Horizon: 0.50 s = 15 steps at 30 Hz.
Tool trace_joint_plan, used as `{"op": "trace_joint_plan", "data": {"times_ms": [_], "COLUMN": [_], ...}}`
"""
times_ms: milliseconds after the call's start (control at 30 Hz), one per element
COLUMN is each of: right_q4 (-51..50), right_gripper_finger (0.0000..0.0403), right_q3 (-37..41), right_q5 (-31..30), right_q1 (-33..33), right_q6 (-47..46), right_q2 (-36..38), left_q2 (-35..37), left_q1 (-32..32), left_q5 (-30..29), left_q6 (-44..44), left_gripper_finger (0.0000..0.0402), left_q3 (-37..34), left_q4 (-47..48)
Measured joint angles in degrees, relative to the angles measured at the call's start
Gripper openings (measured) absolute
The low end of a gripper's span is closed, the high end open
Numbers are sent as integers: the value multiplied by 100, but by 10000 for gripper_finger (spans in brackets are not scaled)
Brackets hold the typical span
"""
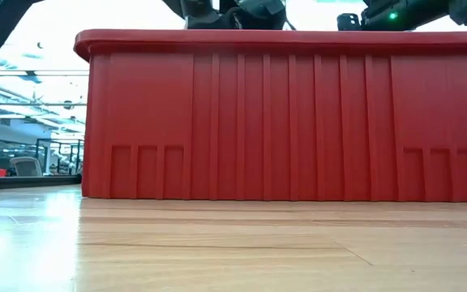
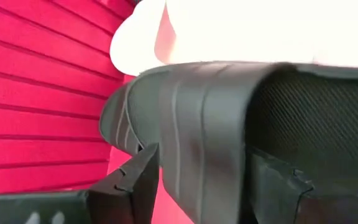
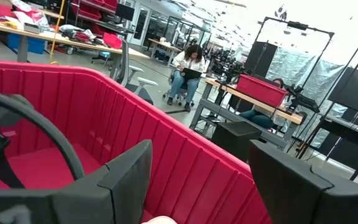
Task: Pick and place slides into bin
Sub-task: Put the black slipper into the red container
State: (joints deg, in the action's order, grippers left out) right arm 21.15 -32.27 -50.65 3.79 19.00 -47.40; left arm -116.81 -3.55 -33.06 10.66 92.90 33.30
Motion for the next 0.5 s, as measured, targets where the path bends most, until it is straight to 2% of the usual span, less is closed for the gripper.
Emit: {"op": "trace_joint_plan", "data": {"times_ms": [500], "right_q4": [1], "right_gripper_finger": [254], "right_q3": [0], "right_q5": [1], "right_q1": [0], "right_q6": [-21], "right_q2": [0], "left_q2": [117], "left_q1": [0], "left_q5": [-230], "left_q6": [240], "left_gripper_finger": [209], "left_q3": [2], "left_q4": [132]}}
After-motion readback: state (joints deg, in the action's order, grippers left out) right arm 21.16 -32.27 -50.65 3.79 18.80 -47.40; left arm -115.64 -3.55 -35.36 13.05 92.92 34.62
